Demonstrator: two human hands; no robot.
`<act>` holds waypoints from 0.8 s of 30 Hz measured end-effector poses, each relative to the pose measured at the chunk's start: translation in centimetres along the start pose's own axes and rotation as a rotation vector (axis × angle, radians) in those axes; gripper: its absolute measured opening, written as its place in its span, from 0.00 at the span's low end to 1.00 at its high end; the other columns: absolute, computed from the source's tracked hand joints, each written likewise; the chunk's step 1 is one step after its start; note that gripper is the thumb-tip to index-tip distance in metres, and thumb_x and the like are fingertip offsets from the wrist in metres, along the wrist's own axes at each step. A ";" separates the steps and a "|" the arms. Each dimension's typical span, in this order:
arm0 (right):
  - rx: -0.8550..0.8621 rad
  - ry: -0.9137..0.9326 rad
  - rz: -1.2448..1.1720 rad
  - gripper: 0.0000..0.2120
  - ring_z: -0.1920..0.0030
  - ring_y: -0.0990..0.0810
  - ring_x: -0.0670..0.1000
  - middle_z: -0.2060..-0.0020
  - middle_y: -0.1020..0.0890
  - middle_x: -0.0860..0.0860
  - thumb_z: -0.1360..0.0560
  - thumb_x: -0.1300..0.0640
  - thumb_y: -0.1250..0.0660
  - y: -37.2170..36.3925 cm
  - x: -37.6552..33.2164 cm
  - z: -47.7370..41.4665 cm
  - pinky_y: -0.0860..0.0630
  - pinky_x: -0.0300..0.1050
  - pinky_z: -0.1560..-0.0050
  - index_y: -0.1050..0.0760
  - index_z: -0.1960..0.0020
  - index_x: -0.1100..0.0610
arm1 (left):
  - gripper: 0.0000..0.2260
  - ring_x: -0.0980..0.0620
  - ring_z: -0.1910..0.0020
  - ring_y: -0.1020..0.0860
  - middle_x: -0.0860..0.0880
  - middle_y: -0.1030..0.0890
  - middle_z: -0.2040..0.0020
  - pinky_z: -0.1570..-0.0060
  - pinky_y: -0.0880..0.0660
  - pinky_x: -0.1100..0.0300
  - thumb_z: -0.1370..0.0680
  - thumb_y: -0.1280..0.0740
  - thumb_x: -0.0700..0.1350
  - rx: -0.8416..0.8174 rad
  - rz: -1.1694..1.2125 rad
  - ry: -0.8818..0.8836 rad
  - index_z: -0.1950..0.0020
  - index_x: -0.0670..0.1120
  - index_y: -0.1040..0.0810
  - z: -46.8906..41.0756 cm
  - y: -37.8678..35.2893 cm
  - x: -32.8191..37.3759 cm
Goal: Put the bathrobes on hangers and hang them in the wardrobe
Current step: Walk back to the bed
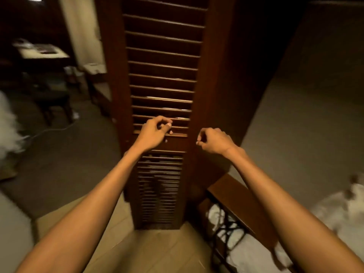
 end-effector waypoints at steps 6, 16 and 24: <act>-0.264 0.308 -0.014 0.06 0.48 0.21 0.53 0.52 0.19 0.49 0.25 0.48 0.33 -8.3 -18.3 -11.5 0.23 0.54 0.45 0.23 0.51 0.49 | 0.05 0.50 0.70 0.20 0.47 0.15 0.60 0.70 0.25 0.60 0.19 0.35 0.44 0.257 -0.058 0.211 0.46 0.47 0.21 0.4 16.9 -10.7; -0.490 0.498 0.128 0.15 0.45 0.21 0.55 0.45 0.21 0.53 0.24 0.47 0.34 -19.7 -45.6 -28.6 0.23 0.52 0.43 0.24 0.41 0.53 | 0.05 0.52 0.71 0.22 0.49 0.16 0.59 0.72 0.26 0.59 0.18 0.37 0.42 0.437 -0.188 0.399 0.46 0.47 0.23 -5.5 41.7 -24.8; -0.582 0.602 0.221 0.12 0.53 0.20 0.53 0.52 0.20 0.53 0.23 0.51 0.34 -26.2 -58.6 -42.6 0.21 0.52 0.45 0.23 0.43 0.56 | 0.09 0.52 0.71 0.24 0.42 0.18 0.53 0.76 0.28 0.68 0.17 0.39 0.42 0.553 -0.197 0.461 0.40 0.40 0.24 -12.3 53.6 -33.1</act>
Point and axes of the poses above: each hand's wrist, its own z-axis away from the middle knuckle, its own y-axis out of the back of the hand, x = y × z, the point moved 1 cm from there along -z, towards the middle knuckle
